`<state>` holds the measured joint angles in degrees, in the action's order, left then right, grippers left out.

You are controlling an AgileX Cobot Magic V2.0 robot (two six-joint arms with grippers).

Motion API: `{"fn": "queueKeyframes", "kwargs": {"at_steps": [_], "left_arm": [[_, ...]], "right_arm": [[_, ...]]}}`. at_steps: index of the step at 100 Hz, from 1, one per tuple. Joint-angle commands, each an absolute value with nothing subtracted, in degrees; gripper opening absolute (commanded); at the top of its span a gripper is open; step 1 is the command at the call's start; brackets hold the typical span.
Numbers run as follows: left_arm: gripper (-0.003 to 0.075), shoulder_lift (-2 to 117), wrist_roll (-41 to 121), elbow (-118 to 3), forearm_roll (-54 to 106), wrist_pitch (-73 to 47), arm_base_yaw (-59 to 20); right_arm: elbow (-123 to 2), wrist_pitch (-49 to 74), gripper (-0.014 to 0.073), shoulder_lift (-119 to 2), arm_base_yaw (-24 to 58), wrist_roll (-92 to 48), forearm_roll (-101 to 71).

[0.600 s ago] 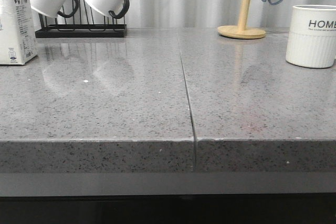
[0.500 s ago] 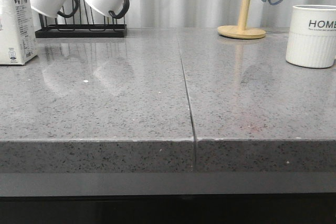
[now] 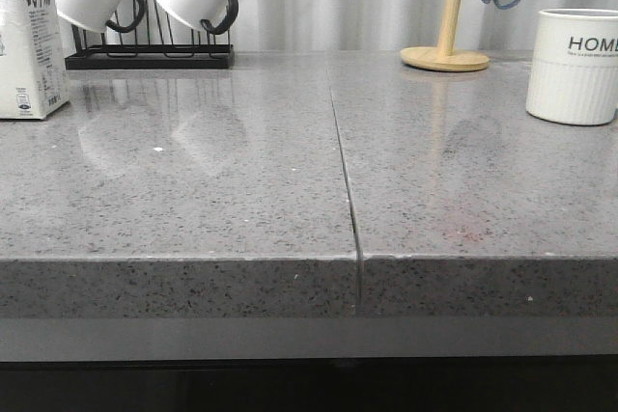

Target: Place milk next to cup

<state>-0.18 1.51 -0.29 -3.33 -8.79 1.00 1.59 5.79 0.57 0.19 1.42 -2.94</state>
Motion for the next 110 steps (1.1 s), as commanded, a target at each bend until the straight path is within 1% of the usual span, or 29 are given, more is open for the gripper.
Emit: {"fn": "queueKeyframes", "kwargs": {"at_steps": [1, 40, 58, 82, 98, 110], "left_arm": [[-0.002, -2.0, 0.8, 2.3, -3.2, -4.5, 1.1], [-0.002, -2.0, 0.8, 2.3, -3.2, -4.5, 1.1], [-0.002, -2.0, 0.8, 2.3, -3.2, -4.5, 1.1], [-0.002, -2.0, 0.8, 2.3, -3.2, -4.5, 1.1], [-0.002, -2.0, 0.8, 2.3, -3.2, -4.5, 1.1], [-0.002, -2.0, 0.8, 2.3, -3.2, -4.5, 1.1]], "right_arm": [[1.0, 1.0, -0.0067, 1.6, 0.1, 1.3, -2.9], [1.0, 0.9, -0.0067, 1.6, 0.1, 1.3, -2.9], [0.6, -1.8, -0.0067, 1.6, 0.1, 1.3, -2.9], [-5.2, 7.5, -0.0067, 0.0, 0.1, 1.1, 0.0], [-9.6, 11.1, -0.0067, -5.1, 0.1, 1.1, 0.0], [-12.0, 11.6, -0.0067, -9.8, 0.1, 1.1, 0.0]]}}
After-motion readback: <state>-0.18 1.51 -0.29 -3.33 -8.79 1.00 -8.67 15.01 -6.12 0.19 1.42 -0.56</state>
